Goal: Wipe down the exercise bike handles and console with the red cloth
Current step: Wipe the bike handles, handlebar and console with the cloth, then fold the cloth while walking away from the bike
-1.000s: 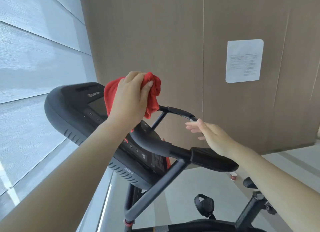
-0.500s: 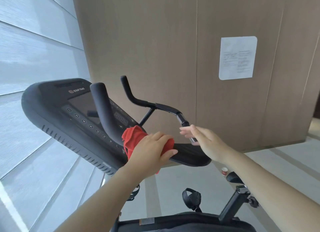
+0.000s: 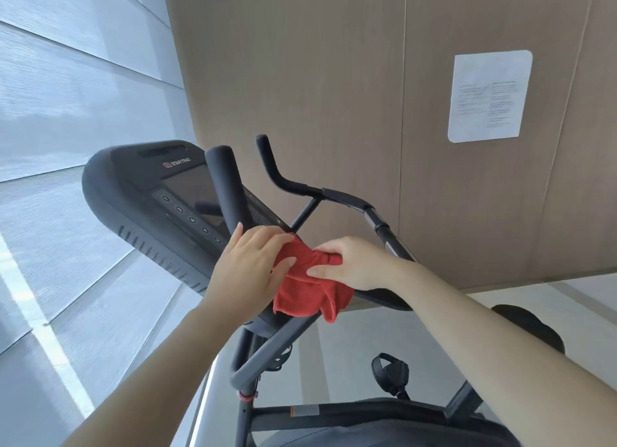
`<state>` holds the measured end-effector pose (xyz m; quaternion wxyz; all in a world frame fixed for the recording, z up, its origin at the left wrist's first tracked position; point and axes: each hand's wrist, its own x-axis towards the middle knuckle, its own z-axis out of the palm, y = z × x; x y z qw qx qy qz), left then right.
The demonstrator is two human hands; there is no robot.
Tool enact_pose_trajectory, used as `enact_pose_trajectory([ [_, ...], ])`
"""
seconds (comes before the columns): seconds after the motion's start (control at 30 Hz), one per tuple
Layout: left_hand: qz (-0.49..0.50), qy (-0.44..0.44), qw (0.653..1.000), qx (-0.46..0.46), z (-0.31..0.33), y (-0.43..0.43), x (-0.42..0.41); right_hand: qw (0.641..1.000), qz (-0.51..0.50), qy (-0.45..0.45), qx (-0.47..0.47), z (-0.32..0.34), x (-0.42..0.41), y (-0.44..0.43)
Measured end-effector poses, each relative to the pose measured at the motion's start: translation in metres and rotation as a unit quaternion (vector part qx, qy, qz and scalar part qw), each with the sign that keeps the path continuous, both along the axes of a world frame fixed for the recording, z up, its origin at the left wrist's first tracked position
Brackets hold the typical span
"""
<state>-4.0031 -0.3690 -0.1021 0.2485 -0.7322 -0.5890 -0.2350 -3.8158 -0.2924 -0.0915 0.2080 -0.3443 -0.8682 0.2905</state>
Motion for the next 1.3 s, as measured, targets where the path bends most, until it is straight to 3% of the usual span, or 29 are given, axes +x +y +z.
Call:
enact_pose_trajectory([
  [0.2,-0.007,-0.018,1.000,0.001,-0.001,0.002,0.005,0.986,-0.063,0.082,0.131,-0.004,0.005,-0.001],
  [0.4,-0.073,-0.077,0.994,0.015,-0.002,0.011,0.040,0.970,-0.087,0.157,0.166,0.003,0.042,-0.010],
  [0.53,-0.124,-0.118,0.985,-0.016,-0.007,0.020,0.083,0.966,-0.114,0.161,0.167,0.005,0.084,-0.011],
  [0.93,-0.215,-0.154,0.961,-0.086,-0.043,0.029,0.219,0.970,-0.199,0.099,0.098,-0.034,0.238,-0.032],
  [1.3,-0.341,-0.188,0.880,-0.271,-0.169,0.002,0.411,0.939,-0.341,-0.008,-0.049,-0.139,0.435,-0.109],
])
